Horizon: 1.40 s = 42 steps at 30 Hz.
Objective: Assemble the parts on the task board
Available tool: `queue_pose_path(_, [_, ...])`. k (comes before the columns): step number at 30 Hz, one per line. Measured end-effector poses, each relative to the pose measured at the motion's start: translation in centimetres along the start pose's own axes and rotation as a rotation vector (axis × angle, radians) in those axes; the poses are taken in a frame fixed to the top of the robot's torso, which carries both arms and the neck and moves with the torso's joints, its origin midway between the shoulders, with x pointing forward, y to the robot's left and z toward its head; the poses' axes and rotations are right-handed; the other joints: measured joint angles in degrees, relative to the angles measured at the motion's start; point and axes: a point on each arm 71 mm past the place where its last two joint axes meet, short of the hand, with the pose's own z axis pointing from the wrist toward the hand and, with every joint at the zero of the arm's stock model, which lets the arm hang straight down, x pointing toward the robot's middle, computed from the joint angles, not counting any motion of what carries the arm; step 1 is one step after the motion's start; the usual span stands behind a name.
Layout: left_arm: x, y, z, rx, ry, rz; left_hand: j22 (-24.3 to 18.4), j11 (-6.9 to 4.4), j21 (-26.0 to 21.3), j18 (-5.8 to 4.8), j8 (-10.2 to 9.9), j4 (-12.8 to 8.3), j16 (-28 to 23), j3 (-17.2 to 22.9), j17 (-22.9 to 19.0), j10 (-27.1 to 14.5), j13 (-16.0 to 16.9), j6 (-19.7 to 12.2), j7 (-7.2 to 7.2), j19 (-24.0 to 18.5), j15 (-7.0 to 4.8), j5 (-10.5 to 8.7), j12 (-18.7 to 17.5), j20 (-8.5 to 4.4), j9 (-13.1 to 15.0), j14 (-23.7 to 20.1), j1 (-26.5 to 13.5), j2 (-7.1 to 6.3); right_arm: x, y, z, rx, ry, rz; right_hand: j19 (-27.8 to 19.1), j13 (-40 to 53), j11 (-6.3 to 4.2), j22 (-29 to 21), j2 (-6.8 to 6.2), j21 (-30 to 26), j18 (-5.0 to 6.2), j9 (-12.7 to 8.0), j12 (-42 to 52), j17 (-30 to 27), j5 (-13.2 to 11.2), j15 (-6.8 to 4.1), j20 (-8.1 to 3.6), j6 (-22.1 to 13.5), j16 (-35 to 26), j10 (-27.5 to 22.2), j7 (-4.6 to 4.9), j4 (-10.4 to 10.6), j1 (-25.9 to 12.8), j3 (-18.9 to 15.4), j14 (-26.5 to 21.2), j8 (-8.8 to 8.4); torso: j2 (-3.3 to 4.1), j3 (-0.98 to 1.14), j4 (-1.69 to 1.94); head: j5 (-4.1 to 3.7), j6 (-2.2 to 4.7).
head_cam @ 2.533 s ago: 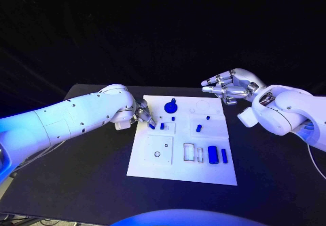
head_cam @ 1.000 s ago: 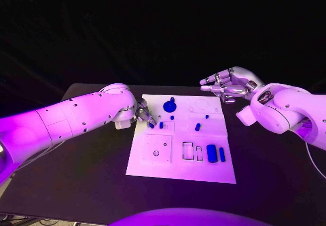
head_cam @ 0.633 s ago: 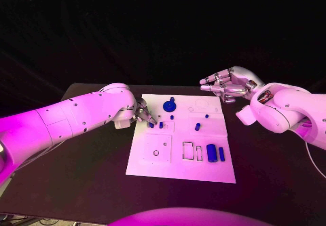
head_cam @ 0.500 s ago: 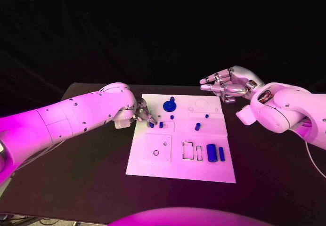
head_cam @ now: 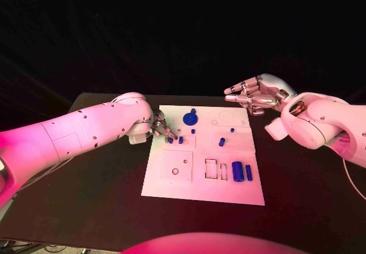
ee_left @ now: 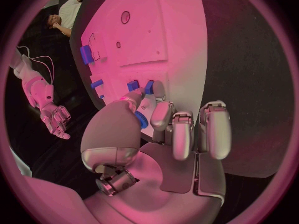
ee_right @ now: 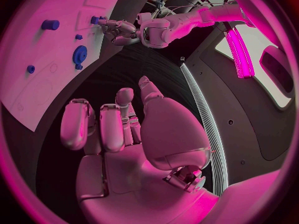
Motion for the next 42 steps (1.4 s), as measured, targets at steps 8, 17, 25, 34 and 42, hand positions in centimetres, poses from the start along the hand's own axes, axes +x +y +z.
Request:
queue_pose_path(8, [0.0,0.0,0.0,0.000,-0.002,-0.001,0.00,0.00,0.00,0.00,0.01,1.24,0.00,-3.64,0.05,0.00,0.17,0.00,0.00,0.00,0.00,-2.02,0.00,0.00,-0.20,0.00,0.59,0.59,0.0,0.0,0.0,0.000,0.001,0.000,0.00,0.00,0.00,0.00,0.00,0.00,0.00,0.00,0.00,0.00,0.00,0.00,0.00,0.00,0.00,0.00,0.00,0.00,0.00,0.00,0.00,0.00,0.00,0.01,-0.01,-0.05,-0.05])
queue_pose_path(17, [0.1,0.1,-0.1,0.004,-0.010,-0.010,0.00,0.00,-0.34,0.01,-0.33,2.96,0.00,-7.85,0.04,0.00,0.23,0.00,0.00,0.00,0.00,-7.77,-0.25,0.00,-0.40,0.00,1.73,1.73,0.0,0.0,0.0,0.000,0.002,0.000,0.00,0.00,0.00,0.00,0.00,0.00,0.00,0.00,0.00,0.00,0.00,0.00,0.00,0.00,0.00,0.00,0.00,0.00,0.00,0.00,0.00,0.00,0.00,-0.01,0.01,-0.09,-0.14])
queue_pose_path(25, [-0.3,0.8,-0.4,0.004,-0.036,-0.038,0.00,0.30,-2.02,0.00,-1.01,3.74,0.00,-9.57,0.04,-0.98,-2.07,-0.24,0.22,0.00,0.00,-8.00,-2.69,0.00,-0.58,0.00,2.01,2.01,0.0,0.0,0.0,0.001,0.003,0.000,0.00,0.00,0.00,0.00,0.00,0.00,0.00,0.00,0.00,0.00,0.00,0.00,0.00,0.00,0.00,0.00,0.00,0.00,0.00,0.00,0.00,0.00,-0.01,-0.01,0.01,-0.02,-0.07])
queue_pose_path(34, [-1.7,1.1,-1.5,0.064,-0.108,-0.135,0.00,1.47,-9.56,0.49,-1.31,6.18,0.00,-14.11,0.03,-8.73,-14.85,-4.37,1.83,-0.17,0.06,-8.00,-14.85,0.18,-0.63,0.00,4.09,2.71,0.0,0.0,0.1,0.001,0.006,0.000,0.00,0.00,0.00,0.00,0.00,0.00,0.00,0.00,0.00,0.00,0.00,0.00,0.00,0.00,0.00,0.00,0.00,0.25,0.00,-0.25,0.00,0.00,-0.01,0.00,-0.02,-0.09,-0.01])
queue_pose_path(42, [-2.8,0.8,-1.9,0.178,-0.172,-0.228,-8.61,4.81,-35.51,5.45,-2.83,4.84,-14.12,-16.38,-3.33,-20.81,-24.58,-11.65,5.21,-11.57,3.55,-8.00,-24.78,2.98,-2.21,-2.90,11.74,4.50,0.0,-0.1,0.2,0.002,0.007,0.000,0.00,0.00,0.00,0.00,0.00,0.00,0.00,0.00,0.00,0.00,0.00,0.00,0.00,0.00,0.00,0.00,0.00,0.24,0.00,-0.25,0.00,0.00,-0.02,0.01,-0.01,-0.15,-0.03])
